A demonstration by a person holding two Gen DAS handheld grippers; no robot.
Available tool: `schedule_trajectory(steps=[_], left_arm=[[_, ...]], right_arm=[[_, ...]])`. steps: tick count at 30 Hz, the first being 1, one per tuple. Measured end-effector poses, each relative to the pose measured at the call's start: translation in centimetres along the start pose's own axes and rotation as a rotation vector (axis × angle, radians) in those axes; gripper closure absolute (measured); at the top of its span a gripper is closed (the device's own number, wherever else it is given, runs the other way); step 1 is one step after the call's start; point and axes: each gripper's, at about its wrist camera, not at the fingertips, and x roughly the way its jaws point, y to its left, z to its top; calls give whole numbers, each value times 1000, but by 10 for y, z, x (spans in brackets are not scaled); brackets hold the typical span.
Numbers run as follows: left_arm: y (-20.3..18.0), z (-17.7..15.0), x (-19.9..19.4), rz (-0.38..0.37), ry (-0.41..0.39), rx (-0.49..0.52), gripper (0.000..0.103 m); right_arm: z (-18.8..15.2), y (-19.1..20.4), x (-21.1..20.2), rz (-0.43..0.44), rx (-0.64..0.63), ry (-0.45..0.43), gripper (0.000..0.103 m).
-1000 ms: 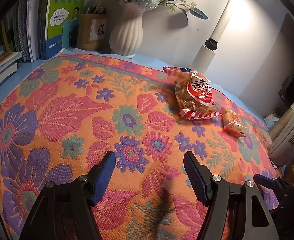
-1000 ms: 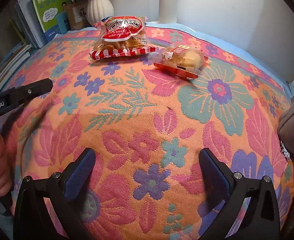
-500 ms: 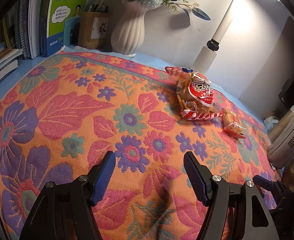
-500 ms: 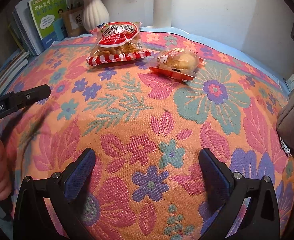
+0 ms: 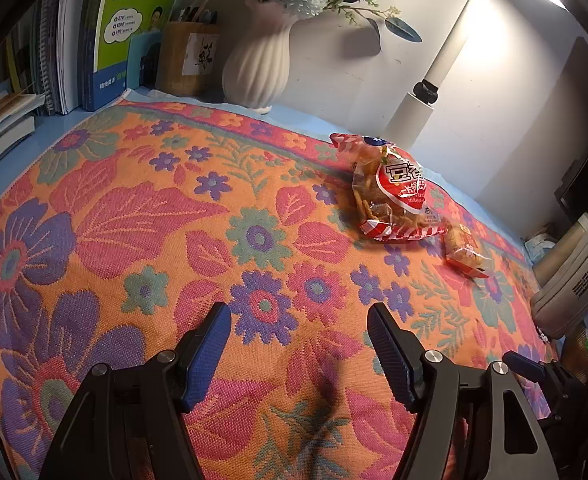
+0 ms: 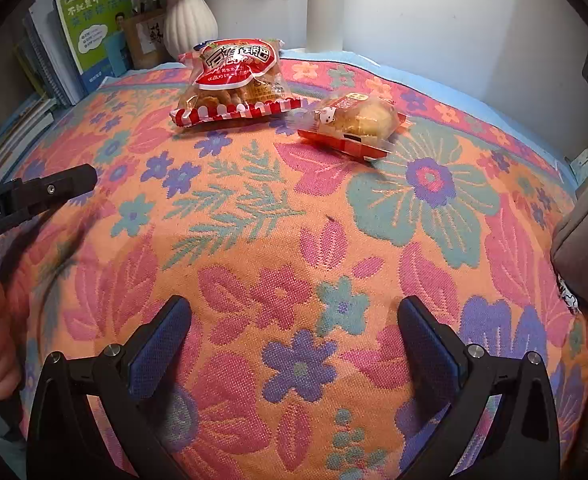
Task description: Organize snacks
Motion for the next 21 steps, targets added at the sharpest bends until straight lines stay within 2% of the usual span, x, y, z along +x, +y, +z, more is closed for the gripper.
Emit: schedule_trajectory(steps=[21], left_arm=[[0,-1,-1,-8,1,-8,35]], right_arm=[[-2,0,-1,-6,-9,-13,0]])
